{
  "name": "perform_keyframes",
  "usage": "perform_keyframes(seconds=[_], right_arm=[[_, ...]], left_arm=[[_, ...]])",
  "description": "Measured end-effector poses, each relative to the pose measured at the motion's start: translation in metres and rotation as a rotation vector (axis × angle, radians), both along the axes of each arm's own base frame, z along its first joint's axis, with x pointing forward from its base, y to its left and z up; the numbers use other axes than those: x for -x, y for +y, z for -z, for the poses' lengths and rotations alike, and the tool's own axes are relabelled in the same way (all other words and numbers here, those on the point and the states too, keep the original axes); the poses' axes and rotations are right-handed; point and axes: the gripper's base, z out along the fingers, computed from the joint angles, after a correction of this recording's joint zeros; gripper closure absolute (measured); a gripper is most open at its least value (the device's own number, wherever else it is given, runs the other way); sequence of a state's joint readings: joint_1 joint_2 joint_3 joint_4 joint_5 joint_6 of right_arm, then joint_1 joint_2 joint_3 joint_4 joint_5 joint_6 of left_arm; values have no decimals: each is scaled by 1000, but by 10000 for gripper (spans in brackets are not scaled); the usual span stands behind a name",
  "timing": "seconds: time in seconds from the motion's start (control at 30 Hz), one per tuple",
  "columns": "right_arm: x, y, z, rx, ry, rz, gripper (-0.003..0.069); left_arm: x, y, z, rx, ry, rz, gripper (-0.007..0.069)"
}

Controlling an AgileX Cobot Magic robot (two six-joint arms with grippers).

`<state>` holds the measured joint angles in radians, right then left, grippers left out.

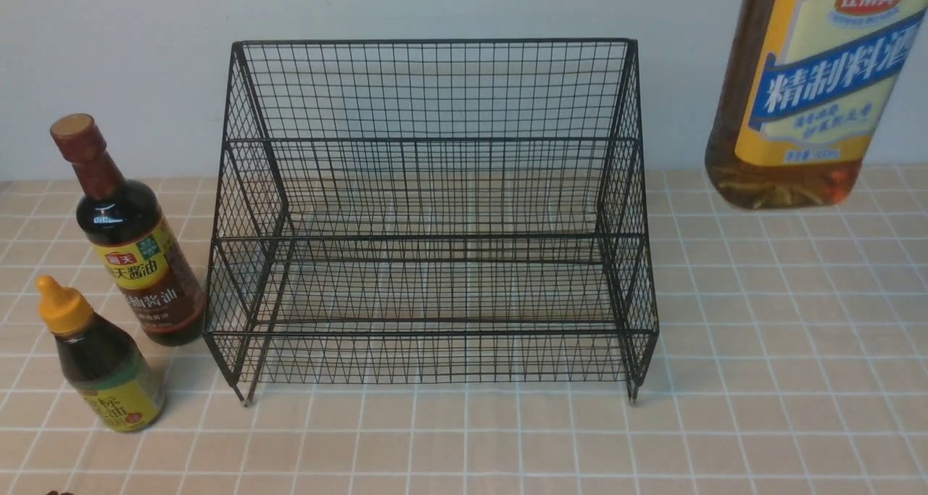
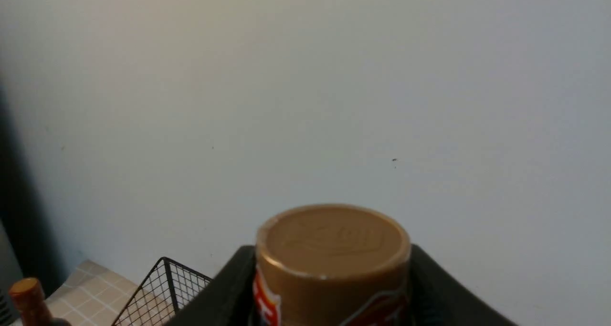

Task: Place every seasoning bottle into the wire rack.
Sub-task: Use the right arm to put the condiment bottle back on the shelf

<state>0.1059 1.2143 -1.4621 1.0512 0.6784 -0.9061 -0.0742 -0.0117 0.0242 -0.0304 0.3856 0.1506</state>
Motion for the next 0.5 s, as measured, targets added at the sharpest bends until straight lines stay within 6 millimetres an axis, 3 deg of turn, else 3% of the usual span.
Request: perform_keyframes(seconds=[0.23, 0.5], right_arm=[[-28, 11, 21, 8, 63, -73, 331], [-56, 57, 40, -18, 32, -95, 332]], left_arm=[[0, 0, 0, 0, 0, 0, 631], [0, 0, 0, 0, 0, 0, 631]])
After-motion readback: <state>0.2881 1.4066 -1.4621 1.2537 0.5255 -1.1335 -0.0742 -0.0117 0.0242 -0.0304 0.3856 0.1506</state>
